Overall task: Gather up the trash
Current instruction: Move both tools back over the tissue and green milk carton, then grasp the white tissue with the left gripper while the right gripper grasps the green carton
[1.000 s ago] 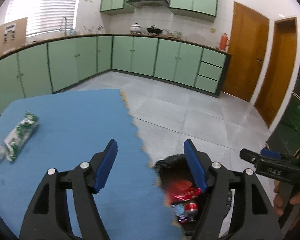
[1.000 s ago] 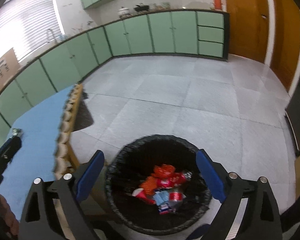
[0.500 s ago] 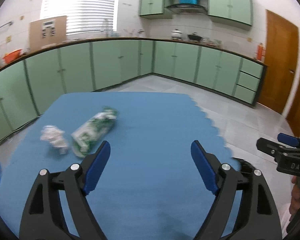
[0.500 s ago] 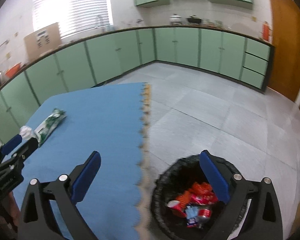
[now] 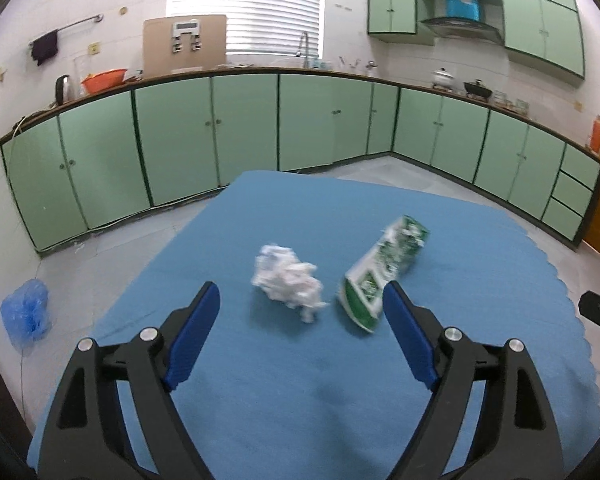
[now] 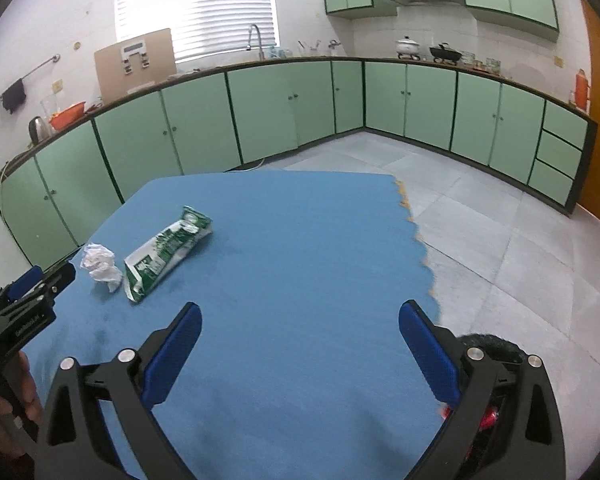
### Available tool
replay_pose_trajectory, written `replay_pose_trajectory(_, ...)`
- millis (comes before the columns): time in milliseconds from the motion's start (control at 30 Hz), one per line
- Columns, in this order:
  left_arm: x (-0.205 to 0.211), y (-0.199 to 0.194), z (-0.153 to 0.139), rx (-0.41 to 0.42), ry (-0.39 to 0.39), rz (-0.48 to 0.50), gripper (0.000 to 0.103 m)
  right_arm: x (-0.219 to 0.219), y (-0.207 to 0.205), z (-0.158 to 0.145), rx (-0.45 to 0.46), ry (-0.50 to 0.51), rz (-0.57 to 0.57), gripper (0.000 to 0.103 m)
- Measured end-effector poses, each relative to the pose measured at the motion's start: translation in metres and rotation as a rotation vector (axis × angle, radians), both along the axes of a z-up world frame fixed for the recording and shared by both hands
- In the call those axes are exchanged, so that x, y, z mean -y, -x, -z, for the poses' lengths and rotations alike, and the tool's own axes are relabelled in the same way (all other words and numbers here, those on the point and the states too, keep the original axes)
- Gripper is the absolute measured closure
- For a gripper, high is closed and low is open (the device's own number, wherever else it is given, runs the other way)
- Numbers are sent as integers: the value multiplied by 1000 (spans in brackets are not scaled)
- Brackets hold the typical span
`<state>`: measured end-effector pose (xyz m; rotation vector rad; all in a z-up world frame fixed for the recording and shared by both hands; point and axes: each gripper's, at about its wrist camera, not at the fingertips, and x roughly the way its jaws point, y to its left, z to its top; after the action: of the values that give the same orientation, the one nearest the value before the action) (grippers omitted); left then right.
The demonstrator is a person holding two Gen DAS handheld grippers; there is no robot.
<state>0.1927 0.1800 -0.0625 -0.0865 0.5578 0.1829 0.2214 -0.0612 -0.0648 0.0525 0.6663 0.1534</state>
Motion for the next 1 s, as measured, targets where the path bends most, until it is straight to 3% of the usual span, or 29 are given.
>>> replay_pose_trajectory(533, -34, -43, 13, -36, 54, -9, 22, -69, -37, 10, 28, 7, -37, 6)
replay_pose_trajectory(733, -38, -60, 23, -71, 85, 12, 42, -72, -47, 11, 30, 9, -23, 6)
replay_pose_trajectory(867, -39, -69, 29, -98, 118, 32, 67, -73, -52, 13, 24, 7, -16, 6)
replay_pose_trajectory(1000, -41, -68, 29, -89, 128, 23, 79, -80, -56, 15, 20, 12, -17, 6)
